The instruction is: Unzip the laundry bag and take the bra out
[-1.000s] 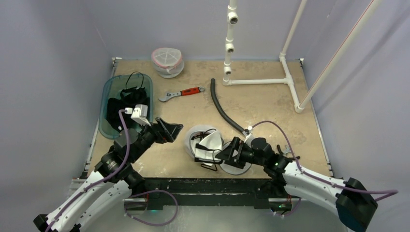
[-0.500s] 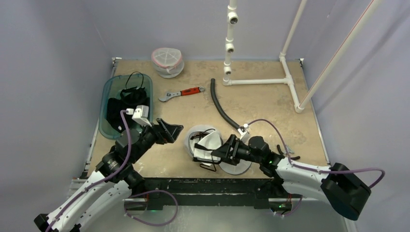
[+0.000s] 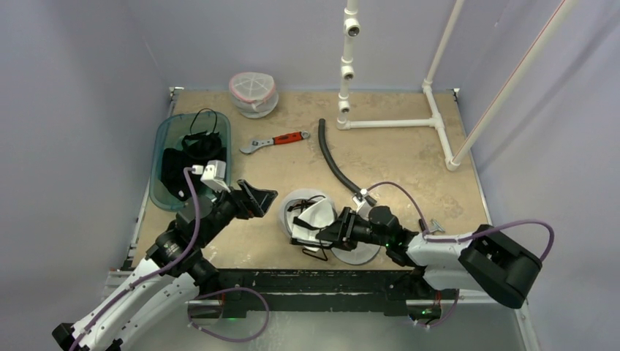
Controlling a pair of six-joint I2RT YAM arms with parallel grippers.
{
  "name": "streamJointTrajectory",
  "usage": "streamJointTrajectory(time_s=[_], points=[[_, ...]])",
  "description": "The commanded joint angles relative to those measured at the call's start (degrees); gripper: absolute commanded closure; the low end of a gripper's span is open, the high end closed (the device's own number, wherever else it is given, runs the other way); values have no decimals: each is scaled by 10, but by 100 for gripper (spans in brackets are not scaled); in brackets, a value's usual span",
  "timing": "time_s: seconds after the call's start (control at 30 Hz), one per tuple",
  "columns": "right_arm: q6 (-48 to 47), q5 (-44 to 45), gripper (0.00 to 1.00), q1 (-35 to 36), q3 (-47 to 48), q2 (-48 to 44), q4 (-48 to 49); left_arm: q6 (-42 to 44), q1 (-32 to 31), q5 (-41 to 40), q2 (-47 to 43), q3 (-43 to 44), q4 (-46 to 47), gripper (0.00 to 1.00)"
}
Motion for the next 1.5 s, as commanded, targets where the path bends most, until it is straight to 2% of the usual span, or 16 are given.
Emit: streamJointTrajectory(time_s=[0.0, 0.17, 0.33, 0.43, 0.57, 0.73, 0.83, 1.0, 1.2, 1.47], points=[[15, -6, 51, 10, 22, 16, 68, -1, 3, -2, -6, -3, 9, 13], [20, -8, 57, 16, 34, 36, 88, -3, 3, -2, -9, -7, 8, 13], [28, -19, 53, 18, 41, 72, 119, -5, 3, -1, -14, -12, 9, 13], [27, -19, 54, 20, 45, 83, 123, -4, 2, -2, -17, -12, 5, 13], [29, -16, 67, 21, 47, 95, 133, -3, 2, -3, -18, -12, 2, 13], [27, -18, 90, 21, 49, 74, 137, -2, 3, -3, -21, -9, -1, 13], [0, -19, 100, 21, 67, 26, 74, 1, 3, -6, -24, -5, -7, 13], [-73, -44, 100, 21, 122, -73, -85, 5, 3, -11, -25, 6, -13, 13], [-209, 12, 100, 18, 225, -157, -302, 5, 3, -26, -29, 31, -17, 13], [-309, 31, 100, -7, 330, -179, -396, 3, 2, -27, -20, 93, -14, 11]])
